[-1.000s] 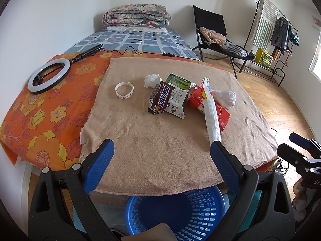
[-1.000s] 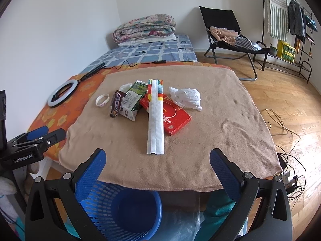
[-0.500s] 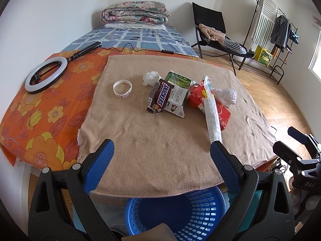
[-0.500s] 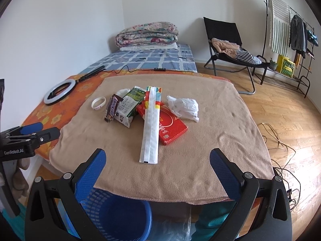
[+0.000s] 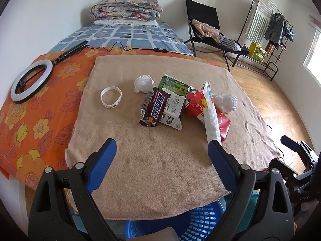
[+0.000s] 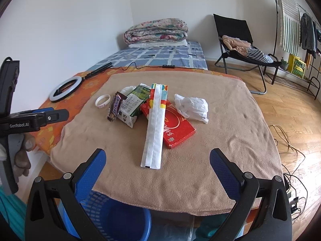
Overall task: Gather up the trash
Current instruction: 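Grasp the Snickers bar with the left tool while the right tool grasps the white paper strip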
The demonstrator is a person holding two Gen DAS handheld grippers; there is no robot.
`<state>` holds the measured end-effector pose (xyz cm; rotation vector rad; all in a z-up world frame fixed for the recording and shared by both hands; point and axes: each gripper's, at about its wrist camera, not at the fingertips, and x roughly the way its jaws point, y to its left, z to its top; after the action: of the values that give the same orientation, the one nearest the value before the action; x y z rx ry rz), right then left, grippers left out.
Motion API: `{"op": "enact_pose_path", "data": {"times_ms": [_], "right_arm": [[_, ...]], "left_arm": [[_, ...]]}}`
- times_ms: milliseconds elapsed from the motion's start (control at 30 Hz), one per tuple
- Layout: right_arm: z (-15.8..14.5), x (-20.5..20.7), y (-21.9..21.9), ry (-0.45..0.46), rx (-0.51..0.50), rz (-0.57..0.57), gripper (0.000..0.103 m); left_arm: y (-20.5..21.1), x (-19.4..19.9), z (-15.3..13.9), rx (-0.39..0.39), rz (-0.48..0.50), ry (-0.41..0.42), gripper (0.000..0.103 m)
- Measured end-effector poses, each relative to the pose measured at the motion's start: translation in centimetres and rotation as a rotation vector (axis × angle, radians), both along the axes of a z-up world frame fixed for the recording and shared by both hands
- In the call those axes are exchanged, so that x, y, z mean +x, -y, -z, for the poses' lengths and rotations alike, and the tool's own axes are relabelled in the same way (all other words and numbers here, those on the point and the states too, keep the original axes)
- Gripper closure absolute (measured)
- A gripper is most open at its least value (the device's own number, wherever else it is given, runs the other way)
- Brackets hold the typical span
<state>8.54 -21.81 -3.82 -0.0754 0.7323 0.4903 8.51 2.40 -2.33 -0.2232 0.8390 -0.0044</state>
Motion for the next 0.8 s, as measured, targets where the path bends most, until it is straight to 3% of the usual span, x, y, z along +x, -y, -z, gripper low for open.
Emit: {"op": "enact_pose_path", "data": {"times_ms": [167, 233, 467, 567, 633, 800], "right_arm": [[0.9, 1.6, -0.9, -0.010, 0.000, -0.021, 0.009], [1.5, 2.6, -1.4, -0.026, 0.000, -0.032, 0.018], [3.9, 6.8, -3.3, -0.105, -0.001, -0.052, 0.028], [4.7, 8.7, -3.8, -0.132, 0.017, -0.042, 0.030], [5.4, 9.8, -4.2, -0.156, 0.025, -0.038, 0.042], [7.1, 11.8, -5.0, -0.201, 0.011, -0.022, 0.043]], "left_arm": [[-0.3, 3.4, 1.9, -0.016, 0.014, -0.040, 0.022], [-0.6, 4.7, 2.9, -0.037, 0.016, -0.063, 0.027], [-2.7, 8.7, 6.6, -0.126, -0.024, -0.140, 0.039], [-3.0, 10.2, 7.6, -0.116, -0.031, -0.156, 0.039], [-2.7, 11.1, 8.3, -0.111, -0.022, -0.167, 0.039], [-2.1, 12.8, 9.6, -0.082, 0.006, -0.190, 0.044]]}}
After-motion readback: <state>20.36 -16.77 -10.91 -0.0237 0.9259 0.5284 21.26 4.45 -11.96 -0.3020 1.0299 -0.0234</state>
